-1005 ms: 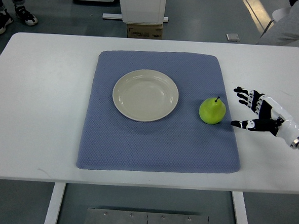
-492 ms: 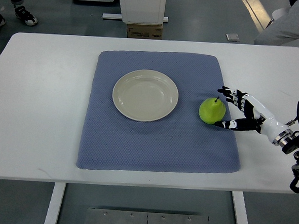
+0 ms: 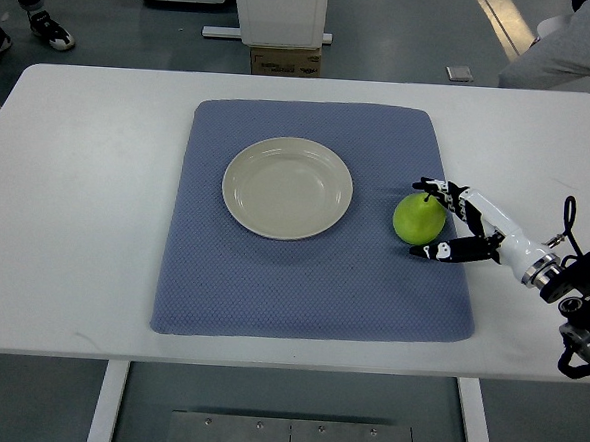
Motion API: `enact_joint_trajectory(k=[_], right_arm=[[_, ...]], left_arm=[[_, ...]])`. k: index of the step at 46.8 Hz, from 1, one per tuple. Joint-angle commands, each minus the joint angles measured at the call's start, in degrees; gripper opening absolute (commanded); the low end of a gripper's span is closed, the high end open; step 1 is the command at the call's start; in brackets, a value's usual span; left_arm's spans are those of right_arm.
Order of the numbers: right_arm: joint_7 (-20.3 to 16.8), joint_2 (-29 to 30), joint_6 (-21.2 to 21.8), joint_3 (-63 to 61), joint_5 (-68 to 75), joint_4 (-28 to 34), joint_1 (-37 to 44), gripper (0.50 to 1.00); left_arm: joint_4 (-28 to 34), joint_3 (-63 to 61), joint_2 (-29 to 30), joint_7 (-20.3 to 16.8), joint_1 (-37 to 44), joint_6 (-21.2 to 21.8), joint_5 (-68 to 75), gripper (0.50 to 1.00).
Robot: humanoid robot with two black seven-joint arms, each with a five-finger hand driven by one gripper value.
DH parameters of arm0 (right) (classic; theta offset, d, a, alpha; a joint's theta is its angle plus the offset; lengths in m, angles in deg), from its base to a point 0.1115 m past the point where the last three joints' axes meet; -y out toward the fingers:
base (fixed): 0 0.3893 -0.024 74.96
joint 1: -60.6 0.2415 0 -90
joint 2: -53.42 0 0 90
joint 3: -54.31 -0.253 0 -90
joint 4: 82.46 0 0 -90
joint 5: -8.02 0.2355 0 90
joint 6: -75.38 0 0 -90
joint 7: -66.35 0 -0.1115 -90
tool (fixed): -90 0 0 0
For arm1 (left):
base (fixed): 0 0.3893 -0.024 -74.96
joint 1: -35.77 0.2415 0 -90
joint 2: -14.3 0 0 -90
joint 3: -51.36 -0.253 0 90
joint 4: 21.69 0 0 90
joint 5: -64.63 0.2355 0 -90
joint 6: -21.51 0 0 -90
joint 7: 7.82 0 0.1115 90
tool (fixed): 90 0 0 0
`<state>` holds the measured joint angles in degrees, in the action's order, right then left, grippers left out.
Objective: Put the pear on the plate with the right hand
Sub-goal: 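Close the right hand's fingers around the green pear, then lift the pear with the right hand and carry it over the plate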
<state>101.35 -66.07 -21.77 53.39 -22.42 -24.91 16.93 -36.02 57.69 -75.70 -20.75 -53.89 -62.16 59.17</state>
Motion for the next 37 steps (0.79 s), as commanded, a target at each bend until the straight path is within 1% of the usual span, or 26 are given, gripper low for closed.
enact_joint_trajectory(k=[1, 9, 13, 16, 18, 19, 21, 29, 37], right_arm=[[0.0, 0.5, -1.5, 1.8, -0.4, -0.1, 0.8, 0.839], [0.0, 1.3, -2.8, 2.9, -0.4, -0.4, 1.9, 0.83], [0.0, 1.7, -3.3, 2.9, -0.4, -0.7, 1.9, 0.776], [0.0, 1.8, -3.6, 3.2, -0.5, -0.8, 2.0, 0.709], [0.0, 1.8, -3.8, 3.7, -0.5, -0.8, 2.4, 0.648], [0.0, 1.8, -3.9, 3.9, -0.5, -0.8, 2.6, 0.607], [0.0, 1.8, -4.0, 4.4, -0.5, -0.8, 3.1, 0.502], [0.0, 1.8, -5.8, 6.2, -0.5, -0.9, 4.2, 0.5], [0.0, 1.7, -6.0, 6.2, -0.4, -0.9, 4.4, 0.5]], left_arm=[[0.0, 0.0, 0.0, 0.0, 0.0, 0.0, 0.0, 1.0], [0.0, 0.0, 0.0, 0.0, 0.0, 0.0, 0.0, 1.0], [0.0, 0.0, 0.0, 0.0, 0.0, 0.0, 0.0, 1.0], [0.0, 0.0, 0.0, 0.0, 0.0, 0.0, 0.0, 1.0], [0.0, 0.0, 0.0, 0.0, 0.0, 0.0, 0.0, 1.0], [0.0, 0.0, 0.0, 0.0, 0.0, 0.0, 0.0, 1.0], [0.0, 0.0, 0.0, 0.0, 0.0, 0.0, 0.0, 1.0], [0.0, 0.0, 0.0, 0.0, 0.0, 0.0, 0.0, 1.0], [0.0, 0.0, 0.0, 0.0, 0.0, 0.0, 0.0, 1.0]])
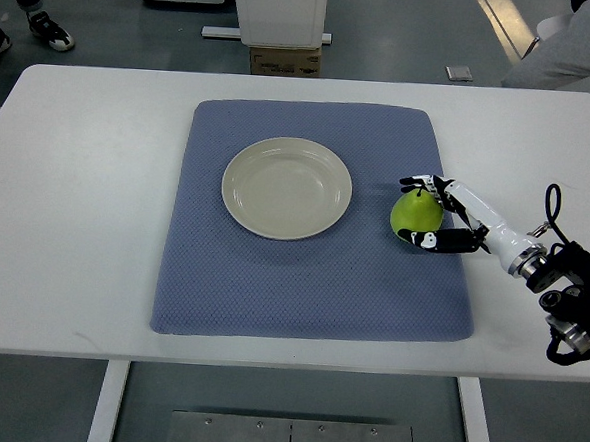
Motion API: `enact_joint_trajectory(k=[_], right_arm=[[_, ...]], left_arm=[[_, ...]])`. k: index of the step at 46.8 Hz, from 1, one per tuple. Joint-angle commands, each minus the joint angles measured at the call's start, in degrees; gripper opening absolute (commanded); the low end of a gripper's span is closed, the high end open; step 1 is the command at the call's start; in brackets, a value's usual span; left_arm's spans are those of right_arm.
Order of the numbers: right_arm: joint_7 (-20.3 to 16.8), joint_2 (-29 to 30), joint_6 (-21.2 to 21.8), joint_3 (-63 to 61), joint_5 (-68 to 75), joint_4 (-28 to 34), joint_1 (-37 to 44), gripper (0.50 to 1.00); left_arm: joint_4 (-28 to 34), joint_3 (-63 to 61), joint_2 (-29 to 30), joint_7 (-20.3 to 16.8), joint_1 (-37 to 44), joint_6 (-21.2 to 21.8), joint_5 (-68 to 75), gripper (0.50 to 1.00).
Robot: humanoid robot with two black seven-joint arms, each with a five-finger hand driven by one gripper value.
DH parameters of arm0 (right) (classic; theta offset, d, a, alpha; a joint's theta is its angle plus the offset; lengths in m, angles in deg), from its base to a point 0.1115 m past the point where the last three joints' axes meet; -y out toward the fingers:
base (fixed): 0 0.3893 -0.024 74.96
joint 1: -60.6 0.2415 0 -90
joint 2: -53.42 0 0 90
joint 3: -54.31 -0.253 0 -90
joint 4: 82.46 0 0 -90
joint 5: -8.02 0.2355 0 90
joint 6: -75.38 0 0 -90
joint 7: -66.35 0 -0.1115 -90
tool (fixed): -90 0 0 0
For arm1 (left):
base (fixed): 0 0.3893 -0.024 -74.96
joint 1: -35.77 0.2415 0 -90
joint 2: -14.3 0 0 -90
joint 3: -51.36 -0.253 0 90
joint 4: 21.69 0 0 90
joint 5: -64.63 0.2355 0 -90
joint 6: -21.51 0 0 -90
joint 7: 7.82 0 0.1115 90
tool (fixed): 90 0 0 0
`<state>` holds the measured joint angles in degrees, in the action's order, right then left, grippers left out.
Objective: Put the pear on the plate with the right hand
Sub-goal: 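Lift the pear with the right hand and carry it over the plate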
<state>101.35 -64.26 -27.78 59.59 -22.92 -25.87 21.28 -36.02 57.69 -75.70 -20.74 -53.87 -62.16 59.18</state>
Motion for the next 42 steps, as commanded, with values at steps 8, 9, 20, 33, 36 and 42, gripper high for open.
enact_joint_trajectory(k=[8, 9, 20, 33, 36, 42], right_arm=[[0.0, -0.4, 0.1, -0.7, 0.7, -0.2, 1.8, 0.5], [0.0, -0.5, 0.1, -0.8, 0.9, -0.3, 2.5, 0.5], [0.0, -2.6, 0.8, -0.8, 1.5, -0.6, 8.3, 0.5], [0.0, -1.4, 1.2, -0.7, 1.7, -0.6, 10.9, 0.5], [0.0, 0.5, 1.2, -0.7, 1.8, -0.7, 11.2, 0.5], [-0.3, 5.1, 1.2, -0.7, 1.8, -1.0, 11.3, 0.5]], left_arm=[[0.0, 0.0, 0.0, 0.0, 0.0, 0.0, 0.0, 1.0], [0.0, 0.0, 0.0, 0.0, 0.0, 0.0, 0.0, 1.0], [0.0, 0.0, 0.0, 0.0, 0.0, 0.0, 0.0, 1.0], [0.0, 0.1, 0.0, 0.0, 0.0, 0.0, 0.0, 1.0], [0.0, 0.0, 0.0, 0.0, 0.0, 0.0, 0.0, 1.0], [0.0, 0.0, 0.0, 0.0, 0.0, 0.0, 0.0, 1.0]])
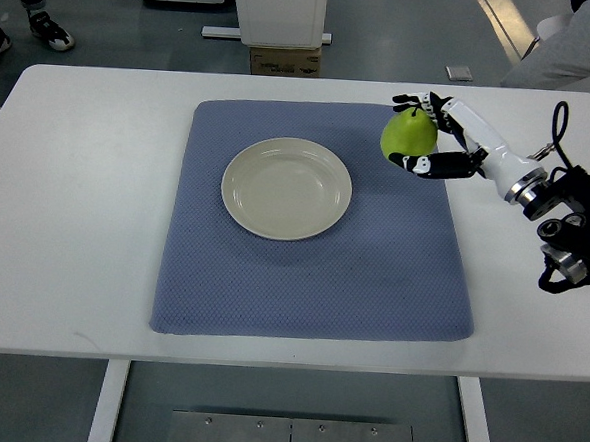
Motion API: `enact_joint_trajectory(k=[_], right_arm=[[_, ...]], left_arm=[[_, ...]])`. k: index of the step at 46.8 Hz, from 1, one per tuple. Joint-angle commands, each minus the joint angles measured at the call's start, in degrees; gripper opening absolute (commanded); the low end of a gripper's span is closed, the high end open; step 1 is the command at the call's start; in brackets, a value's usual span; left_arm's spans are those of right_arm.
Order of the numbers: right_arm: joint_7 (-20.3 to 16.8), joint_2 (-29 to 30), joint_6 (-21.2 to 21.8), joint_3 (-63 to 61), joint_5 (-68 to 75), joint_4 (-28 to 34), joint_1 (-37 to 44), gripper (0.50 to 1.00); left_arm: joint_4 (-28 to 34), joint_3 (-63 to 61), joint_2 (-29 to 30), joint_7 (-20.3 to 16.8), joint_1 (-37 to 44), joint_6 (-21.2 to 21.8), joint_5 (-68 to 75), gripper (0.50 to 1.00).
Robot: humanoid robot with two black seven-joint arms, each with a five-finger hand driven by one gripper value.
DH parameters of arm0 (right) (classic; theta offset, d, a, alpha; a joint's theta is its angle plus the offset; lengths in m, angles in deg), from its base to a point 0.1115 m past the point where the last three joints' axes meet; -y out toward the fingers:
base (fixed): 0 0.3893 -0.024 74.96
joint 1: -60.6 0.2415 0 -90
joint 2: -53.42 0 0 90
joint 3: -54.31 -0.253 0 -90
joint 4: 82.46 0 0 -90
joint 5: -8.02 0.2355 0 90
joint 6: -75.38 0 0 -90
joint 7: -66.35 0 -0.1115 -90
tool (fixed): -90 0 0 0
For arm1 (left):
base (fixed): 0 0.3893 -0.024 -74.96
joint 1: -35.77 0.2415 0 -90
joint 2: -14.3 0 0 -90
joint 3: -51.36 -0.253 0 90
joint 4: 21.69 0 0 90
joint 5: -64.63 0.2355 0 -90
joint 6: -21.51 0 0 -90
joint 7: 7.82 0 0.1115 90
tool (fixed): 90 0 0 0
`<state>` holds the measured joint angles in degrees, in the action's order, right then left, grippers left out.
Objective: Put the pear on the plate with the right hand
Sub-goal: 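Lift the pear with the right hand and carry it over the plate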
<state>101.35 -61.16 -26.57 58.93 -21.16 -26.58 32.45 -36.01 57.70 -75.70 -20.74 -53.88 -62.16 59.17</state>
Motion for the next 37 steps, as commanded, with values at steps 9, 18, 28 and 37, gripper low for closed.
enact_joint_trajectory(k=[9, 18, 28, 37], right_arm=[[-1.6, 10.2, 0.0, 0.0, 0.3, -4.4, 0.7, 0.5], [-2.0, 18.4, 0.1, 0.4, 0.3, -10.7, 1.2, 0.5], [-2.0, 24.6, 1.8, 0.6, 0.3, -18.6, 1.2, 0.5], [-2.0, 24.6, 1.9, 0.6, 0.2, -20.7, 0.5, 0.5]], left_arm=[[0.0, 0.0, 0.0, 0.0, 0.0, 0.0, 0.0, 1.0], [0.0, 0.0, 0.0, 0.0, 0.0, 0.0, 0.0, 1.0], [0.0, 0.0, 0.0, 0.0, 0.0, 0.0, 0.0, 1.0], [0.0, 0.0, 0.0, 0.0, 0.0, 0.0, 0.0, 1.0]])
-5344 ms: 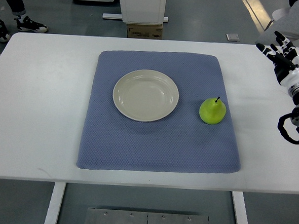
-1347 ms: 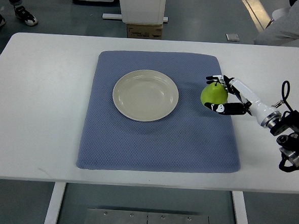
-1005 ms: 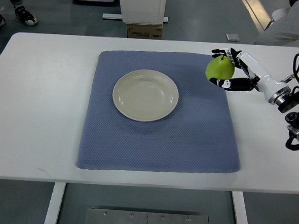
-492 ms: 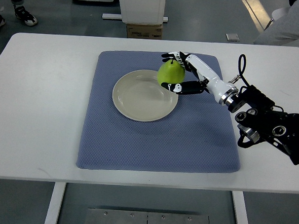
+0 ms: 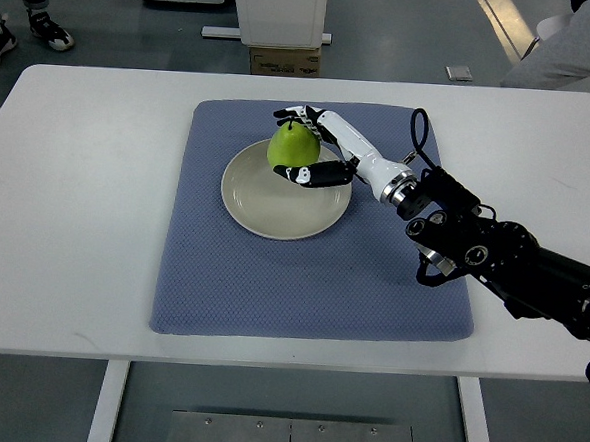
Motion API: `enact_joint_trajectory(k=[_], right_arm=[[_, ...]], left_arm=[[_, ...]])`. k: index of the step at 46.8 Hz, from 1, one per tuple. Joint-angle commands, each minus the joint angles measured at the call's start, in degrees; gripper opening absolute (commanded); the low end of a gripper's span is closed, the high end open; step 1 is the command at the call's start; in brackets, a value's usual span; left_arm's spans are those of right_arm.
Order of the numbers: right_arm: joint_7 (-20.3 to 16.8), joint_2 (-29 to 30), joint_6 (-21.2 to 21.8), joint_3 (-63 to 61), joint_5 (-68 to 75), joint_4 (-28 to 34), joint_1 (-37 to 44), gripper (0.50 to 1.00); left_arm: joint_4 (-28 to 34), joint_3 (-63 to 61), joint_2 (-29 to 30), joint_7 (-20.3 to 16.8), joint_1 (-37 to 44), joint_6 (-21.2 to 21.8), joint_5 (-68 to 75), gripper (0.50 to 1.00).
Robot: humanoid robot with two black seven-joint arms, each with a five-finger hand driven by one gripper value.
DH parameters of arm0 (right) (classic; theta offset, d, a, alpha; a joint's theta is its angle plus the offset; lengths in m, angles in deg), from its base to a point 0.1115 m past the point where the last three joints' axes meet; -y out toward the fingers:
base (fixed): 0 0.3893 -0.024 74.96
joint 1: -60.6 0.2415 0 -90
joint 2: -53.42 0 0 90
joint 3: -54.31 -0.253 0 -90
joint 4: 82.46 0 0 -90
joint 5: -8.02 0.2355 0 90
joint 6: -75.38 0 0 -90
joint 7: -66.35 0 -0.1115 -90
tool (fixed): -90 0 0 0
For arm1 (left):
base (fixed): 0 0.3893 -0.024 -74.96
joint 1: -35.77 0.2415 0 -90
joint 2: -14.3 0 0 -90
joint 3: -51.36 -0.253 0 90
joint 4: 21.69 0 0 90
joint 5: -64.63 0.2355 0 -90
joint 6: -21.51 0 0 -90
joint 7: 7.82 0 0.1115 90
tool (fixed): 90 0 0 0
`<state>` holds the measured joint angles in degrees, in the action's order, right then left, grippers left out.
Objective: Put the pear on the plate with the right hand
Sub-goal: 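Lower the pear onto the plate and open the right hand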
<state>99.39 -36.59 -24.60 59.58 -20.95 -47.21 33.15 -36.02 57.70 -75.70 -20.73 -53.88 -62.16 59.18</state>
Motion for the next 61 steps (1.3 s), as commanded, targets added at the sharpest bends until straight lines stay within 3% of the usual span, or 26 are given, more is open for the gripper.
enact_joint_trajectory(k=[1, 27, 28, 31, 36, 39, 42, 61], right_arm=[[0.0, 0.0, 0.0, 0.0, 0.0, -0.1, -0.2, 0.5], [0.1, 0.0, -0.4, 2.5, 0.0, 0.0, -4.5, 0.5], [0.2, 0.0, -0.5, 2.4, 0.0, 0.0, -4.5, 0.51], [0.2, 0.0, -0.5, 2.4, 0.0, 0.0, -4.6, 0.602], [0.4, 0.0, -0.5, 2.1, 0.0, 0.2, -4.5, 0.84], [0.4, 0.0, -0.5, 2.0, 0.0, 0.3, -4.3, 0.886], [0.6, 0.0, -0.5, 2.0, 0.0, 0.3, -4.2, 0.981], [0.4, 0.0, -0.3, 0.7, 0.0, 0.7, -1.3, 1.0]], left_arm=[[0.0, 0.0, 0.0, 0.0, 0.0, 0.0, 0.0, 1.0], [0.0, 0.0, 0.0, 0.0, 0.0, 0.0, 0.0, 1.0], [0.0, 0.0, 0.0, 0.0, 0.0, 0.0, 0.0, 1.0], [0.0, 0.1, 0.0, 0.0, 0.0, 0.0, 0.0, 1.0], [0.0, 0.0, 0.0, 0.0, 0.0, 0.0, 0.0, 1.0], [0.0, 0.0, 0.0, 0.0, 0.0, 0.0, 0.0, 1.0], [0.0, 0.0, 0.0, 0.0, 0.0, 0.0, 0.0, 1.0], [0.0, 0.0, 0.0, 0.0, 0.0, 0.0, 0.0, 1.0]])
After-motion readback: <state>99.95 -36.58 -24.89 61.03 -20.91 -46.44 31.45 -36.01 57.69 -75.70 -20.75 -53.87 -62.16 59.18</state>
